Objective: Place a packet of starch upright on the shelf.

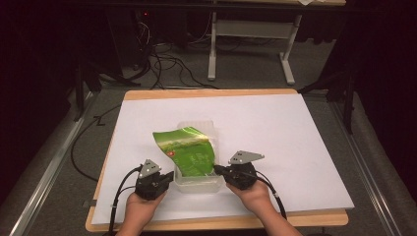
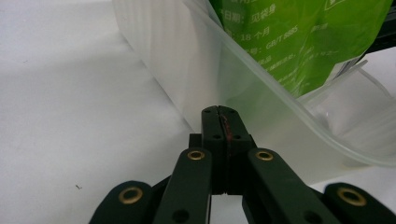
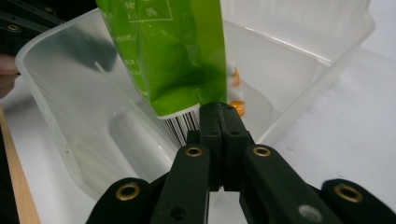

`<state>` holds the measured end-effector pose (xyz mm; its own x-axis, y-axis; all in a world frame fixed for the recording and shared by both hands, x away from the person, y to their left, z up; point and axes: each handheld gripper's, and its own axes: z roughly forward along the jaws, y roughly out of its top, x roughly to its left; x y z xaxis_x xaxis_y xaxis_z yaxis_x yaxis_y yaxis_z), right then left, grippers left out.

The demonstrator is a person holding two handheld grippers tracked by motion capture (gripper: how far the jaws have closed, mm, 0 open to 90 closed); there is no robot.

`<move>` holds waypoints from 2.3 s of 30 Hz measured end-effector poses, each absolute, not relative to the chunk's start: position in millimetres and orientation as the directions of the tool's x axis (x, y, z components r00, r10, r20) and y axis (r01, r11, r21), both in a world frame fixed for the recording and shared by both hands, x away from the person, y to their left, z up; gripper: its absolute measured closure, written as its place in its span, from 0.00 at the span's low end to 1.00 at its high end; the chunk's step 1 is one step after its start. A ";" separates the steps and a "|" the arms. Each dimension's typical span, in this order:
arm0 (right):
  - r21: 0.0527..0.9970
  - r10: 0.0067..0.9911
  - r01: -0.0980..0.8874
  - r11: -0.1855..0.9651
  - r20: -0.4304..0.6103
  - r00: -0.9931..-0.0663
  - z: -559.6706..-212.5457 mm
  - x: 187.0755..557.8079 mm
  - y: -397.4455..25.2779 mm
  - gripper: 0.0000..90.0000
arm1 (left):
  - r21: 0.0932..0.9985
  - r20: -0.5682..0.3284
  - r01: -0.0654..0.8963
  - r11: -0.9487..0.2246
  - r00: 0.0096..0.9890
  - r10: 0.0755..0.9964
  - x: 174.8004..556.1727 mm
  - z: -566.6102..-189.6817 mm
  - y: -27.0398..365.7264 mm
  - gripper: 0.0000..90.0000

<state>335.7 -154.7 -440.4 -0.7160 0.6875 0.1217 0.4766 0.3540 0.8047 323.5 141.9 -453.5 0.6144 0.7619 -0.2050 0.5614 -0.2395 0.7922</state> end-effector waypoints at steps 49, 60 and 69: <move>0.894 0.785 0.365 0.259 0.025 -0.619 -405.4 333.8 -244.8 0.57 | 0.848 -0.133 0.513 -0.134 0.450 0.883 330.7 -430.8 220.8 0.61; 0.886 0.872 0.447 0.125 0.117 -0.475 -428.2 349.6 -312.6 0.37 | 0.821 -0.085 0.543 -0.178 0.424 0.902 336.8 -440.0 220.6 0.37; 0.895 0.875 0.427 0.131 0.098 -0.475 -428.9 349.7 -310.6 0.35 | 0.808 -0.070 0.553 -0.205 0.435 0.898 337.1 -443.1 212.0 0.32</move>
<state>349.7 -310.6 -428.9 -0.4747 0.8746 0.0983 0.4271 0.1312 0.8946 337.1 212.0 -443.1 0.4352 0.8976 -0.0699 0.5529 -0.2052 0.8076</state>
